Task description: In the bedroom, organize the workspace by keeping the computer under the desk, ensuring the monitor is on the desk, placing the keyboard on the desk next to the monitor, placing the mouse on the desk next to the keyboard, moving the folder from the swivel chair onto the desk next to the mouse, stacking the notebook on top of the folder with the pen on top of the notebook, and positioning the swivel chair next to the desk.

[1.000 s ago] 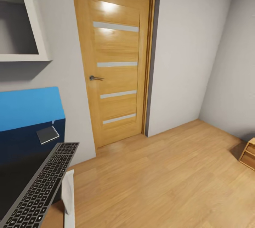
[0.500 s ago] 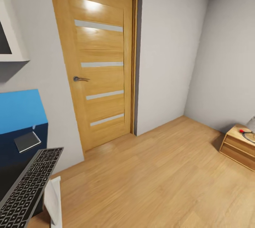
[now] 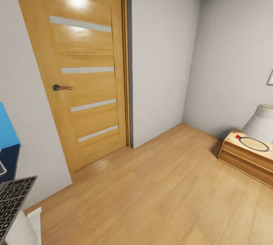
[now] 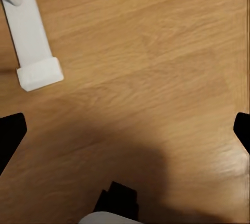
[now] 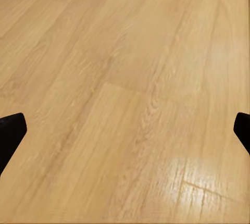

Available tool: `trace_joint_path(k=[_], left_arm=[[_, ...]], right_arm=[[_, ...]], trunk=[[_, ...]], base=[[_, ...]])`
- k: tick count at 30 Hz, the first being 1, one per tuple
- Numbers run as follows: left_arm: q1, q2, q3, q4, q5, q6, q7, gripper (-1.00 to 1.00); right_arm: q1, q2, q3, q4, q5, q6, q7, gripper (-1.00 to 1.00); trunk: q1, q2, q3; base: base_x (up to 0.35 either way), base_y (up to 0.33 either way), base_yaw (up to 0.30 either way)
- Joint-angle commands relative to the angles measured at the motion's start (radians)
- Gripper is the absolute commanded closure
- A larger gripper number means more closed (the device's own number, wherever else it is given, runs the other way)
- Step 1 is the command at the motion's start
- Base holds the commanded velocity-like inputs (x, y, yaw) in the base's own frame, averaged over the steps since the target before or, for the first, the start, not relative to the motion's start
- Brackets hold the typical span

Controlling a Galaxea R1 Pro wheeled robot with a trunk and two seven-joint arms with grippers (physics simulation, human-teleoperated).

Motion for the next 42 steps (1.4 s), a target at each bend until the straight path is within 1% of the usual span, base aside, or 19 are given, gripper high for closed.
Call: trace_joint_path(k=[1,35,42], left_arm=[[0.000,0.000,-0.009,0.000,0.005,-0.002,0.005,-1.00],[0.000,0.000,-0.009,0.000,0.005,-0.002,0.005,-1.00],[0.000,0.000,-0.009,0.000,0.005,-0.002,0.005,-1.00]], right_arm=[[0.000,-0.001,0.009,-0.002,-0.001,-0.001,-0.010,-1.00],[0.000,0.001,0.010,-0.003,-0.003,0.001,-0.011,-1.00],[0.000,0.000,0.002,-0.004,-0.009,0.002,-0.014,-1.00]], trunk=[[0.000,0.000,-0.001],[0.000,0.000,-0.001],[0.000,0.000,-0.004]], base=[[0.307,-0.074,-0.085],[0.322,-0.008,-0.009],[0.325,0.000,0.136]])
